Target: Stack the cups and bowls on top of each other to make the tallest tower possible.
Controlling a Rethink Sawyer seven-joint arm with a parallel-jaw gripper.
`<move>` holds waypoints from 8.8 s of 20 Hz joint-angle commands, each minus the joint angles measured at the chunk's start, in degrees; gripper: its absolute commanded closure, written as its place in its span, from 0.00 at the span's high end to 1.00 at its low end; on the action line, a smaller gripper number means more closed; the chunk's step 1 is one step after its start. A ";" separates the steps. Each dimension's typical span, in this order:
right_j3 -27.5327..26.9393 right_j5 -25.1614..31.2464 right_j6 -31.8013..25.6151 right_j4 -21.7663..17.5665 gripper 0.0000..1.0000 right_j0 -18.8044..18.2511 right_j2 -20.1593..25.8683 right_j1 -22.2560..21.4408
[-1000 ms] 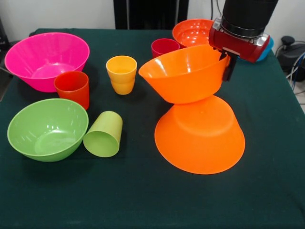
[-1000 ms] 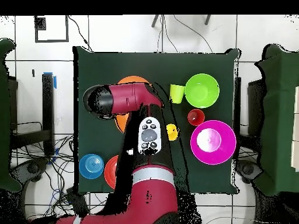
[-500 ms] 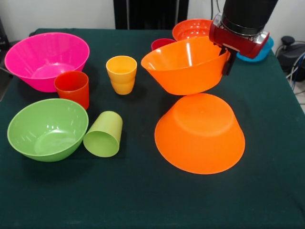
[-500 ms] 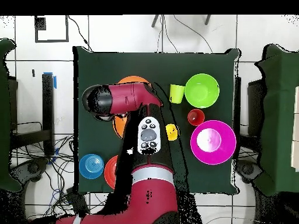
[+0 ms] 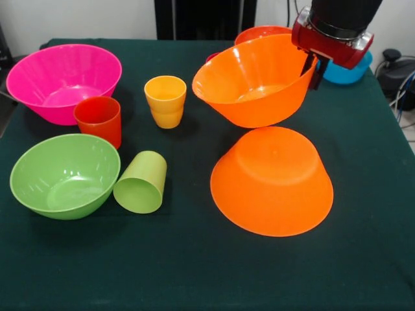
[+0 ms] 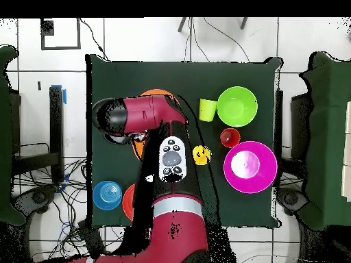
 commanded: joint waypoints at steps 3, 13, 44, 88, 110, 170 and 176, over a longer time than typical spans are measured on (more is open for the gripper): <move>-3.42 6.59 -14.98 -5.00 0.00 -1.04 6.45 -1.61; -5.38 4.30 -14.74 -6.08 0.00 -0.98 8.02 1.91; -10.15 6.56 -22.78 -11.06 0.00 -5.78 13.44 5.41; -25.42 26.20 -24.49 -11.98 0.00 -2.58 14.94 6.24; -21.76 19.17 -22.11 -10.71 0.00 -3.05 16.81 8.45; -24.65 17.97 -24.03 -12.52 1.00 -2.87 17.07 9.89; -22.72 15.29 -23.91 -12.75 1.00 -3.09 16.96 9.39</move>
